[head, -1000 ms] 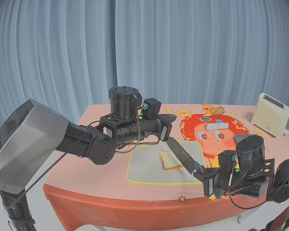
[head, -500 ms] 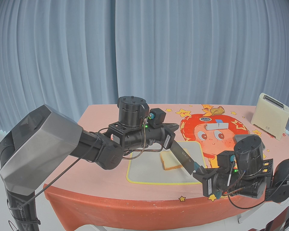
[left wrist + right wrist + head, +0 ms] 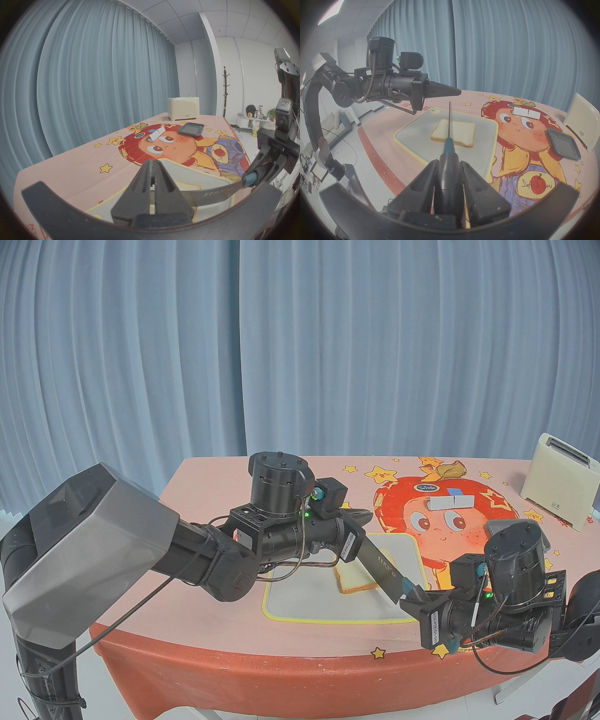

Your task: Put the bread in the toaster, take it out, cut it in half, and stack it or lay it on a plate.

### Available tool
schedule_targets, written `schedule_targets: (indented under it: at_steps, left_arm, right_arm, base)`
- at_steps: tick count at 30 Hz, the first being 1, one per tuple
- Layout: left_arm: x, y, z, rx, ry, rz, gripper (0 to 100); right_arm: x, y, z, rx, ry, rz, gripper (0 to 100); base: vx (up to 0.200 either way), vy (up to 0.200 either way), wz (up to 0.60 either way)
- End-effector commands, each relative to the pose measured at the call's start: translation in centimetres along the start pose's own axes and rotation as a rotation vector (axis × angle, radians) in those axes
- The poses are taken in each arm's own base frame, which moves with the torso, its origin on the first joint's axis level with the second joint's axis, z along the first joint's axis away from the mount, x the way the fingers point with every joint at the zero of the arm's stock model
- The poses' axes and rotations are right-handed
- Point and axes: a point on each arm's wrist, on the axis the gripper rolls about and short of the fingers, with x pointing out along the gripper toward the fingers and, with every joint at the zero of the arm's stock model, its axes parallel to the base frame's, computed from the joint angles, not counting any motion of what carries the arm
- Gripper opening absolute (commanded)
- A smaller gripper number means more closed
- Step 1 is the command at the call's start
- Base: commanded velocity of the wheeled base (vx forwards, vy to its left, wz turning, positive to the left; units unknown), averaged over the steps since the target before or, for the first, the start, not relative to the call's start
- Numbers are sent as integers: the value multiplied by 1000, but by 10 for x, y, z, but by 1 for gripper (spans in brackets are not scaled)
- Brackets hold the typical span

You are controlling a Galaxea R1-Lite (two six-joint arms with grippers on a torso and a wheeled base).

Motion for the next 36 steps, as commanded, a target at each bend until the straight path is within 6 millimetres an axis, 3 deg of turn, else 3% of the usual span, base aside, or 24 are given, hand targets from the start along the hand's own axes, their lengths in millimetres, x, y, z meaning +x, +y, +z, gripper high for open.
schedule_targets:
  at_steps: [1, 17, 36]
  left_arm:
    - [0, -2, -3, -4, 9, -4, 0]
    - [14, -6, -26, -16, 49, -17, 0]
    - [14, -5, -28, -18, 57, -15, 0]
  right_arm:
    - [0, 0, 0, 1, 1, -2, 0]
    - [2, 2, 3, 54, -6, 3, 0]
    - [2, 0, 4, 59, -12, -4, 0]
  base:
    - [0, 0, 0]
    - [0, 0, 0]
    - [0, 0, 0]
